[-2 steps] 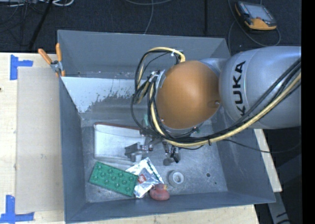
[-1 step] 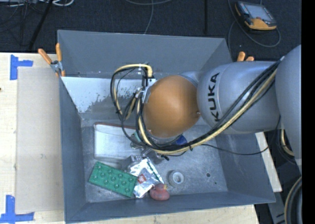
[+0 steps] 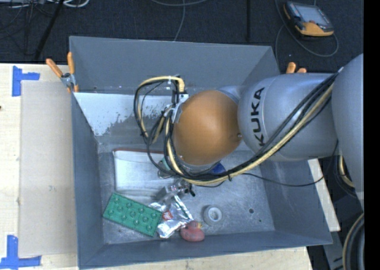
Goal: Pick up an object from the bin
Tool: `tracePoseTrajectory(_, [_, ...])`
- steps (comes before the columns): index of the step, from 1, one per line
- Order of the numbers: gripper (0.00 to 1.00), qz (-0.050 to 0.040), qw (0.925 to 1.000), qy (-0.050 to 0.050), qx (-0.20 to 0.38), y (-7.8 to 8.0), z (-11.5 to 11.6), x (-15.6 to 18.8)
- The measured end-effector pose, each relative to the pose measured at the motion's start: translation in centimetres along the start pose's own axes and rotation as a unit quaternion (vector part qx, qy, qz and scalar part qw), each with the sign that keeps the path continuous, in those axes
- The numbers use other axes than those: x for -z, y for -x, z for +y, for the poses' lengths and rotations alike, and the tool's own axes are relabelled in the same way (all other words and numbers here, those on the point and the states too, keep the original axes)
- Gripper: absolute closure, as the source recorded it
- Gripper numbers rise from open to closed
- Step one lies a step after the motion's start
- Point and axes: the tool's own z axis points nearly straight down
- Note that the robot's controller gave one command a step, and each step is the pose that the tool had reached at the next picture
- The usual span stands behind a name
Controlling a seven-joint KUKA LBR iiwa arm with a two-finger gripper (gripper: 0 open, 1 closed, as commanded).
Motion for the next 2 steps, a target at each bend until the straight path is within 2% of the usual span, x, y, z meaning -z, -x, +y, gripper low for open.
tracePoseTrajectory(1, [1.00,0.0004,0.9307,-0.001,0.366,-3.2,1.5,0.0])
tracePoseTrajectory(2, [1.00,0.0028,0.9292,-0.005,0.370,-7.4,-2.8,11.4])
